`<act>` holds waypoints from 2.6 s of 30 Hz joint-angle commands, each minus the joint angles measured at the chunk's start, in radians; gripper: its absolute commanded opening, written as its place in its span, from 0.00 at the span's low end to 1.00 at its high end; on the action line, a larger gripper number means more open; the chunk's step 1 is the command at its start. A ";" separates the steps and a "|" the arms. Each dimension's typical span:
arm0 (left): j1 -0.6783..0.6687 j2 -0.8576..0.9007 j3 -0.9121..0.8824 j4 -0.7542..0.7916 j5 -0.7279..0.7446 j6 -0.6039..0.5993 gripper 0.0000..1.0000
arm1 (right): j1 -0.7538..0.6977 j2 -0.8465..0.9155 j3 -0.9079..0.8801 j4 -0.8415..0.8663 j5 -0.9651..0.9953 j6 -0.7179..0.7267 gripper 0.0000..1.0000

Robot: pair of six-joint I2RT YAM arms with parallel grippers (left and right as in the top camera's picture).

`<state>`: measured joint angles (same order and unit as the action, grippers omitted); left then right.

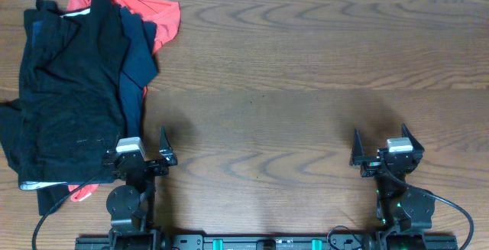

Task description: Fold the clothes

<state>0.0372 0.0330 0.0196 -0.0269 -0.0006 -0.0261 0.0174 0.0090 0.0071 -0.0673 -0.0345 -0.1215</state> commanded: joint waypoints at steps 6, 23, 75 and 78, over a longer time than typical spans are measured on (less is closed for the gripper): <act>-0.005 0.004 -0.015 -0.044 -0.034 -0.001 0.98 | 0.008 0.000 -0.002 -0.004 -0.014 -0.014 0.99; -0.006 0.004 -0.015 0.006 0.014 -0.013 0.98 | 0.008 0.000 -0.002 0.169 -0.097 0.046 0.99; 0.713 1.299 1.234 -0.957 0.113 -0.275 0.98 | 0.009 1.526 1.191 -0.228 -0.639 -0.015 0.99; 0.802 1.309 1.210 -0.978 0.113 -0.338 0.98 | 0.011 1.527 1.191 -0.228 -0.639 -0.015 0.99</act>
<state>0.7807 1.3289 1.2583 -0.9913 0.1177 -0.2943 0.0181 1.5322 1.1790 -0.2951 -0.6495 -0.1322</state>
